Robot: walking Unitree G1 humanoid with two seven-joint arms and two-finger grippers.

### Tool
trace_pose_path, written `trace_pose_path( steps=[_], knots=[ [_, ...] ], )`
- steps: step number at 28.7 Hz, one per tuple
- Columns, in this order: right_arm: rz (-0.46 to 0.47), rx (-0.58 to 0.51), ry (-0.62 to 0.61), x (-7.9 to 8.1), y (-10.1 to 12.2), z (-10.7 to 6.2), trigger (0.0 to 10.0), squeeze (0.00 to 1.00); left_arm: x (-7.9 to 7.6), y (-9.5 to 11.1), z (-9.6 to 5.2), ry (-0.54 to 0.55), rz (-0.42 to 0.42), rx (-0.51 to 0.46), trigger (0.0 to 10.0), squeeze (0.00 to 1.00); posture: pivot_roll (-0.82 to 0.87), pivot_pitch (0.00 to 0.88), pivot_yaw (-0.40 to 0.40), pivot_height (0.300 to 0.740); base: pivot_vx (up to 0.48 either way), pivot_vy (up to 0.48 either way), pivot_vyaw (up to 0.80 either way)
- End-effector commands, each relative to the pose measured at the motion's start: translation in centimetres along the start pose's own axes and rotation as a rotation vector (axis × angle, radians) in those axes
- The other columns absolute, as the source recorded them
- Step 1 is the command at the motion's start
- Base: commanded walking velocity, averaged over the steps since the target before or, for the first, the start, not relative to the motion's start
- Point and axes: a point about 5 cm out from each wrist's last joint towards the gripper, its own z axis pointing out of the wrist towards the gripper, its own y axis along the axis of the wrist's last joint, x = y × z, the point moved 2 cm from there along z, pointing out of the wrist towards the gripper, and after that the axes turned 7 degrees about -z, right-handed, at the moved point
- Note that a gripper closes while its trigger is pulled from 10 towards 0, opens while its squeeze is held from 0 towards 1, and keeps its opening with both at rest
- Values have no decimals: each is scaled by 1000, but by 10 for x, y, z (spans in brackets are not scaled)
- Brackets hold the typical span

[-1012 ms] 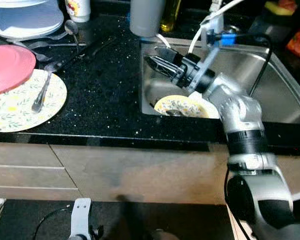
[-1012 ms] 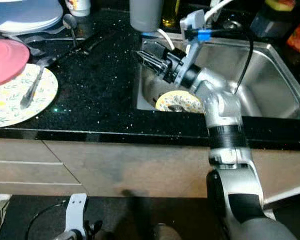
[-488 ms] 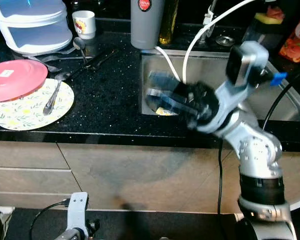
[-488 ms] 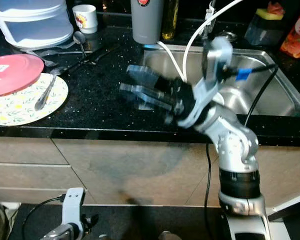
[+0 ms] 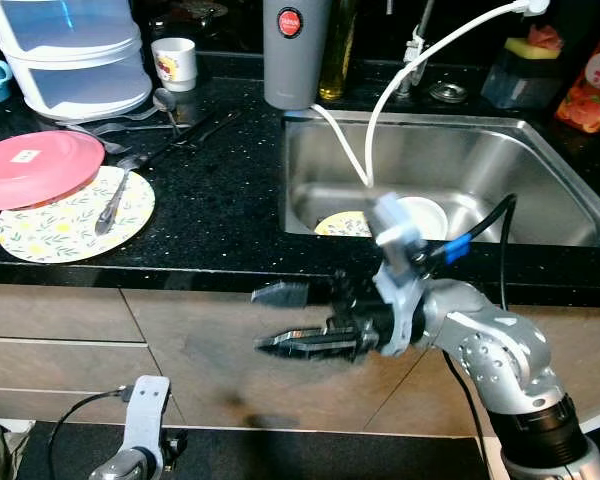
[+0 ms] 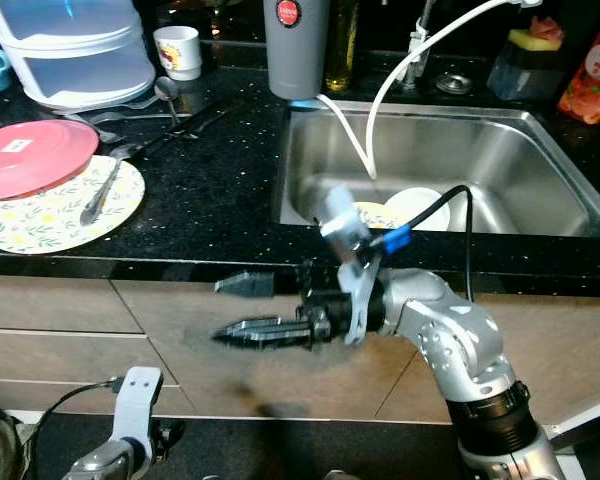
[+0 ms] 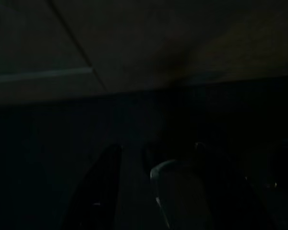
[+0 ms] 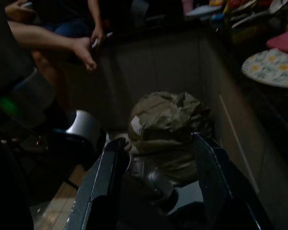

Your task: Kitchen organization

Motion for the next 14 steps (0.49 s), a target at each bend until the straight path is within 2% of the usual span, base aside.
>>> trace_pose_path(
  steps=[1, 4, 5, 6, 7, 10, 14],
  knots=[
    [15, 28, 17, 4, -5, 3, 10000, 0, 3, 0, -2, -23, 69, 12, 10000, 0, 56, 23, -27, 740, 0, 0, 0],
    [30, 63, 37, 7, -13, 3, 10000, 0, 3, 0, -2, -41, 99, 18, 10000, 0, 55, 22, -27, 740, 0, 0, 0],
    [84, 99, 85, 13, -23, 0, 10000, 0, 1, 4, -3, -88, 151, 13, 10000, 0, 55, 22, -27, 740, 0, 0, 731],
    [84, 99, 85, 13, -23, 0, 10000, 0, 1, 4, -3, -88, 151, 13, 10000, 0, 55, 22, -27, 740, 0, 0, 731],
    [108, 109, 86, 14, -26, -2, 10000, 0, -2, 7, -3, -125, 195, 9, 10000, 0, 58, 23, -31, 740, 0, 0, 688],
    [95, 137, 60, 12, -30, -4, 10000, 0, -5, 14, -3, -158, 252, -6, 10000, 0, 58, 23, -28, 740, 0, 0, 692],
    [75, 165, 9, 5, -34, -10, 10000, 0, -5, 30, -4, -175, 261, -64, 10000, 0, 55, 23, -29, 740, 0, 0, 694]
  ],
)
